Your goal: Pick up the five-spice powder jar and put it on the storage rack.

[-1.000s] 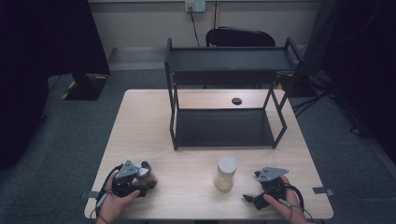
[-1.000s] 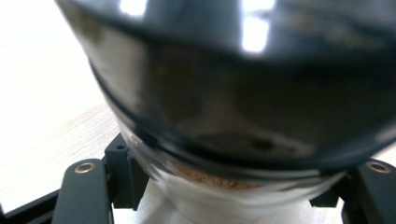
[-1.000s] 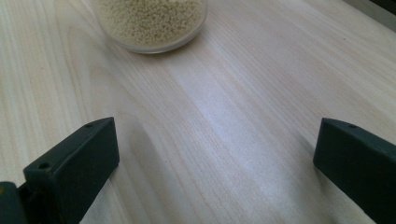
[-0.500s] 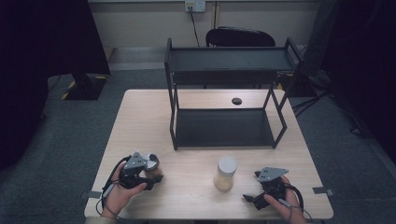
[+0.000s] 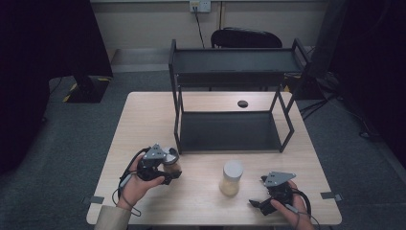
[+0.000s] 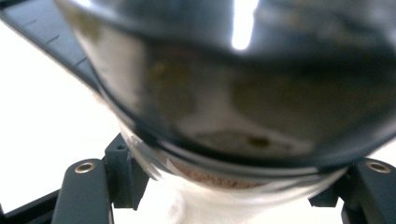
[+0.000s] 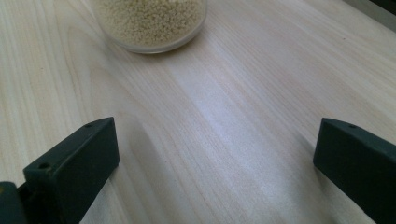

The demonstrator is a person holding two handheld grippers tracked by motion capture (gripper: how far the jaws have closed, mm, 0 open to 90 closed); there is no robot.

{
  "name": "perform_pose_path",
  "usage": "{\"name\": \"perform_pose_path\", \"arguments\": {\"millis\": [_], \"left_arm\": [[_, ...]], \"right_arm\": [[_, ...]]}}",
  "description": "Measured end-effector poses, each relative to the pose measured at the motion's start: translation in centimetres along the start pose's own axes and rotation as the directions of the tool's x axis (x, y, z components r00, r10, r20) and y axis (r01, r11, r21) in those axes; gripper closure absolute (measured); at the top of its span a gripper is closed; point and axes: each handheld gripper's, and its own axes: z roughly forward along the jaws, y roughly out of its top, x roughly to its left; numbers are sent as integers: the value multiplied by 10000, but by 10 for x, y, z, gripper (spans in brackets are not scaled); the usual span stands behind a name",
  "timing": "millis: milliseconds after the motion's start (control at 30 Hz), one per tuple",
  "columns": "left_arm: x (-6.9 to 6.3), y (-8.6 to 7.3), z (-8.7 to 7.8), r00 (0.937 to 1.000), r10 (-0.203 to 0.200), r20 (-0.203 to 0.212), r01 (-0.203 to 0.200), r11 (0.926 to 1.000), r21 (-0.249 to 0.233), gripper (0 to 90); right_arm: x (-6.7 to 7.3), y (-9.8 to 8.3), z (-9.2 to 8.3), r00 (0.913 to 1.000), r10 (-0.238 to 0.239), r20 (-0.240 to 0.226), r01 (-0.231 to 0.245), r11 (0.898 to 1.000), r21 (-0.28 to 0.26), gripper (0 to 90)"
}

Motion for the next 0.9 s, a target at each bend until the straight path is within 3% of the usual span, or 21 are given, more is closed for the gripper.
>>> {"name": "perform_pose_path", "arguments": {"millis": [67, 300, 467, 900], "left_arm": [[1, 7, 2, 9999, -80, 150, 81, 10000, -51, 304], [-3, 37, 7, 9992, 324, 234, -327, 9994, 133, 304], [0, 55, 9, 9981, 371, 483, -373, 9993, 24, 304], [2, 92, 10, 9970, 589, 511, -590, 9983, 9, 304]], "right_arm": [[0, 0, 0, 10000, -1, 1, 1, 10000, 0, 0], [0, 0, 0, 10000, 0, 1, 0, 10000, 0, 0], [0, 0, 0, 10000, 0, 3, 0, 10000, 1, 0], [0, 0, 0, 10000, 14, 12, -14, 10000, 4, 0]]}}
